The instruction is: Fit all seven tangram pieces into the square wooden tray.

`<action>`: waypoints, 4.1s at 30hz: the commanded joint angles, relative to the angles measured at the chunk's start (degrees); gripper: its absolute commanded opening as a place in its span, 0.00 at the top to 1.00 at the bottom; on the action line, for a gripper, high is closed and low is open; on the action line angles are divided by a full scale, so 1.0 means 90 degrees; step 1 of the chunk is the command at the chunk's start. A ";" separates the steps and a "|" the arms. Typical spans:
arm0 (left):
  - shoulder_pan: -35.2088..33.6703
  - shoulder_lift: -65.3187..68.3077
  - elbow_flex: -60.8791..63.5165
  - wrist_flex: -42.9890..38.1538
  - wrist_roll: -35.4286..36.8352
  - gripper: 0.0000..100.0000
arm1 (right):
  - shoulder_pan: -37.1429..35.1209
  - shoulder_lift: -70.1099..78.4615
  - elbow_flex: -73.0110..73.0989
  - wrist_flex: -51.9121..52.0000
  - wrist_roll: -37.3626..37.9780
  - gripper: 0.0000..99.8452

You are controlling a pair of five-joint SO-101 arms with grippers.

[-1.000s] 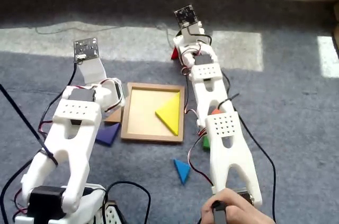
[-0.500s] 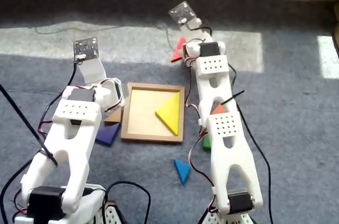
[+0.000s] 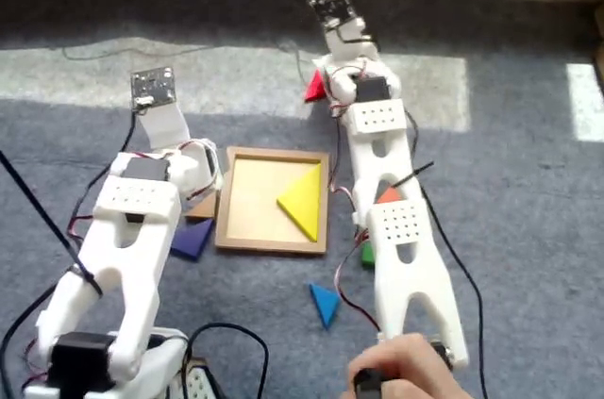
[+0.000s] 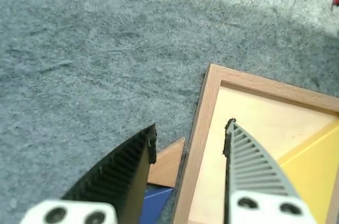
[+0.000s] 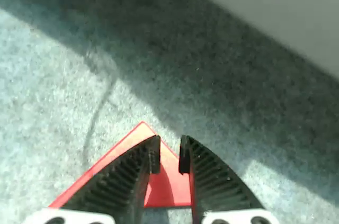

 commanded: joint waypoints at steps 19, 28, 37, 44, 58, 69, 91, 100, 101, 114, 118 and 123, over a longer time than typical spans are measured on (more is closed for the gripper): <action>-0.0015 -0.0249 -0.0073 -0.0107 0.0039 0.78 | 0.0073 0.0347 0.1040 -0.1226 -0.0020 0.99; -0.0015 -0.0249 -0.0073 -0.0107 0.0029 0.78 | 0.0171 0.0357 0.0093 0.2125 0.1495 0.99; -0.0015 -0.0249 -0.0073 -0.0117 0.0029 0.78 | 0.0317 -0.0005 -0.0757 0.4625 0.2168 0.99; -0.0015 -0.0249 -0.0073 -0.0117 0.0029 0.78 | 0.0650 -0.0337 -0.0747 0.5328 0.2393 0.99; -0.0015 -0.0230 -0.0073 -0.0117 0.0029 0.78 | 0.1079 -0.0444 -0.0747 0.5348 0.2354 0.99; -0.0015 -0.0239 -0.0073 -0.0117 0.0029 0.78 | 0.0552 -0.1245 -0.0747 0.5338 -0.0059 0.99; -0.0024 -0.0239 -0.0083 -0.0117 0.0029 0.78 | 0.0611 -0.1109 0.1118 0.5358 -0.0645 0.99; -0.0024 -0.0239 -0.0083 -0.0117 0.0029 0.78 | 0.0581 -0.3267 0.4947 0.5319 -0.0606 0.99; -0.0024 -0.0239 -0.0083 -0.0117 0.0029 0.78 | 0.0571 -0.3375 0.5241 0.5319 -0.0596 0.99; -0.0034 -0.0230 -0.0083 -0.0117 0.0029 0.78 | 0.0806 -0.5368 0.7683 0.5319 0.1465 0.99; -0.0034 -0.0230 -0.0083 -0.0117 0.0029 0.78 | 0.0825 -0.6393 0.8610 0.5319 0.1709 0.99; -0.0044 -0.0230 -0.0083 -0.0117 0.0029 0.78 | 0.0825 -0.7839 0.9910 0.5289 0.1690 0.99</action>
